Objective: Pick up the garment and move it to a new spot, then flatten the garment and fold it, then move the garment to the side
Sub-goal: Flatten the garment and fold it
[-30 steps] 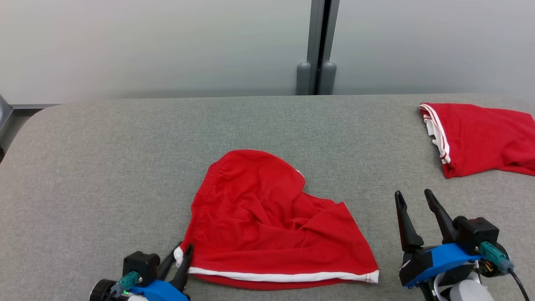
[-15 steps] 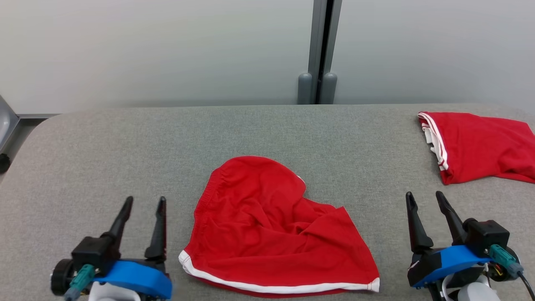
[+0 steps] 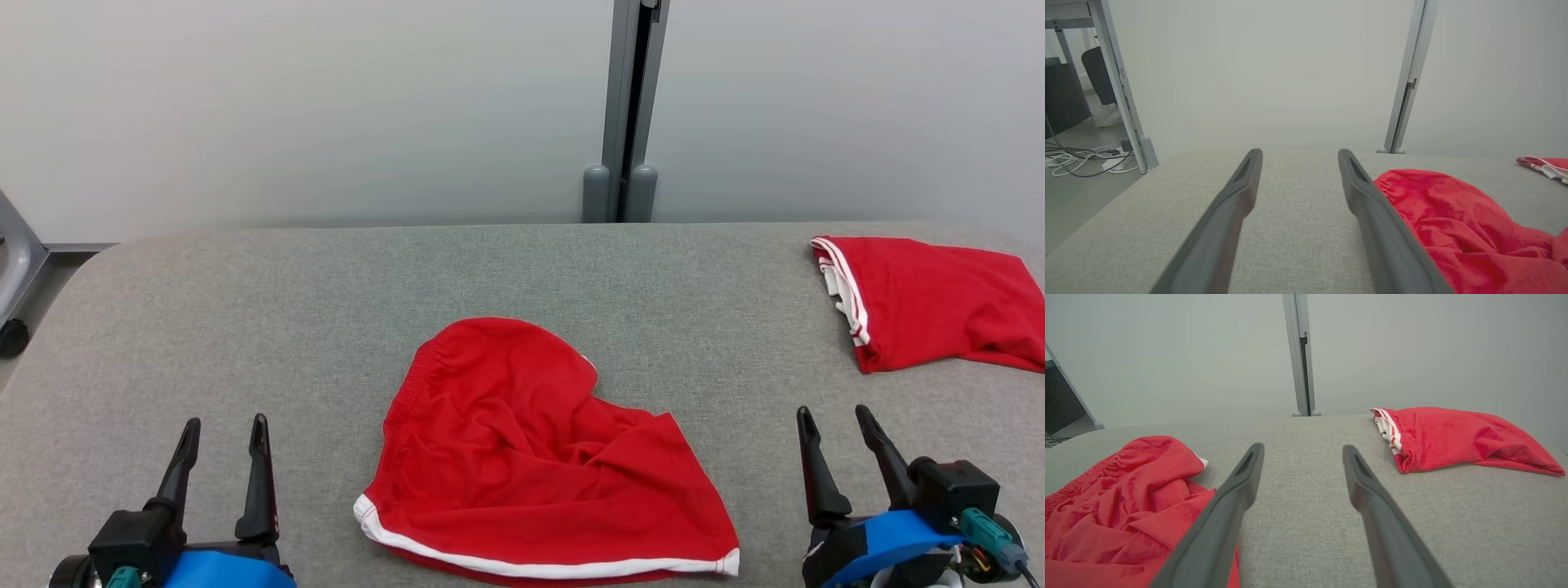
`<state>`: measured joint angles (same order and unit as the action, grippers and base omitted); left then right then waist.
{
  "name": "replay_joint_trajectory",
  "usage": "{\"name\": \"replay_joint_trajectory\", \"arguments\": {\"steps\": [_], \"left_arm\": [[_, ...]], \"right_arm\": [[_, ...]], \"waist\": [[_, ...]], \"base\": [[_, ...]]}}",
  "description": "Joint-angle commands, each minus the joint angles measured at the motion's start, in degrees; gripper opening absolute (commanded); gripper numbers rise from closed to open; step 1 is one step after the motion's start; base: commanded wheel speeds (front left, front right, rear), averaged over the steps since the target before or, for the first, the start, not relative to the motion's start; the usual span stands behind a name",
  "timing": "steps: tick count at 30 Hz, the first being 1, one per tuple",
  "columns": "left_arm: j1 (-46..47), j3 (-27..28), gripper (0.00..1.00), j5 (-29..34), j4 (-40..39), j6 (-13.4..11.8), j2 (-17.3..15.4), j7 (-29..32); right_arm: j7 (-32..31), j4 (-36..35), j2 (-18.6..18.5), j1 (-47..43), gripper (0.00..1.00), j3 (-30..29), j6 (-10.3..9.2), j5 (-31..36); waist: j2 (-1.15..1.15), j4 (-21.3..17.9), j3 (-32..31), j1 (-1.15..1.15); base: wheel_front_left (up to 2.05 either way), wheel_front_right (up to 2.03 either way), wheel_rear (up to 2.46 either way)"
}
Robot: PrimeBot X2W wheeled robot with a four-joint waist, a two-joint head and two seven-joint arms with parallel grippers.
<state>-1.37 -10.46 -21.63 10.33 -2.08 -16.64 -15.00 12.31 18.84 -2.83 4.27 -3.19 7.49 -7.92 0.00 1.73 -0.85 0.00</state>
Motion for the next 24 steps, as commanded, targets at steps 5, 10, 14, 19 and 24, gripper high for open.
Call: {"name": "replay_joint_trajectory", "arguments": {"steps": [5, 10, 14, 19, 24], "left_arm": [[-1.1, 1.9, 1.0, 1.8, 0.2, 1.5, 1.3, -0.2], [-0.4, 3.0, 1.0, 3.5, 0.6, 2.7, 2.4, -0.2], [0.8, 3.4, 1.0, 4.6, 1.1, 3.7, 3.4, -0.2], [1.9, 4.1, 1.0, 5.6, 1.8, 5.1, 4.2, -0.2], [3.1, 4.8, 1.0, 6.3, 2.5, 6.3, 5.2, -0.2]], "right_arm": [[-1.3, -1.3, -0.2, -0.4, 1.0, 0.7, 0.01, 1.1], [-4.8, -1.2, -1.2, 3.4, 1.0, 5.7, 0.01, 1.8], [-9.1, 1.3, -2.6, 7.3, 1.0, 11.2, 0.01, 1.0], [-12.9, 7.4, -4.5, 12.2, 1.0, 16.0, 0.01, -0.7], [-14.2, 15.7, -6.2, 15.8, 1.0, 19.8, 0.01, -2.2]], "waist": [[0.0, 0.1, -0.1, 0.0], [0.0, 0.6, 0.2, 0.0], [0.0, 1.6, 0.7, 0.0], [0.0, 3.5, 1.9, 0.0], [0.0, 5.3, 3.4, 0.0]], "base": [[0.0, 0.0, 0.0], [0.0, 0.0, 0.0], [0.0, 0.0, 0.0], [0.0, 0.0, 0.0], [0.0, 0.0, 0.0]]}}
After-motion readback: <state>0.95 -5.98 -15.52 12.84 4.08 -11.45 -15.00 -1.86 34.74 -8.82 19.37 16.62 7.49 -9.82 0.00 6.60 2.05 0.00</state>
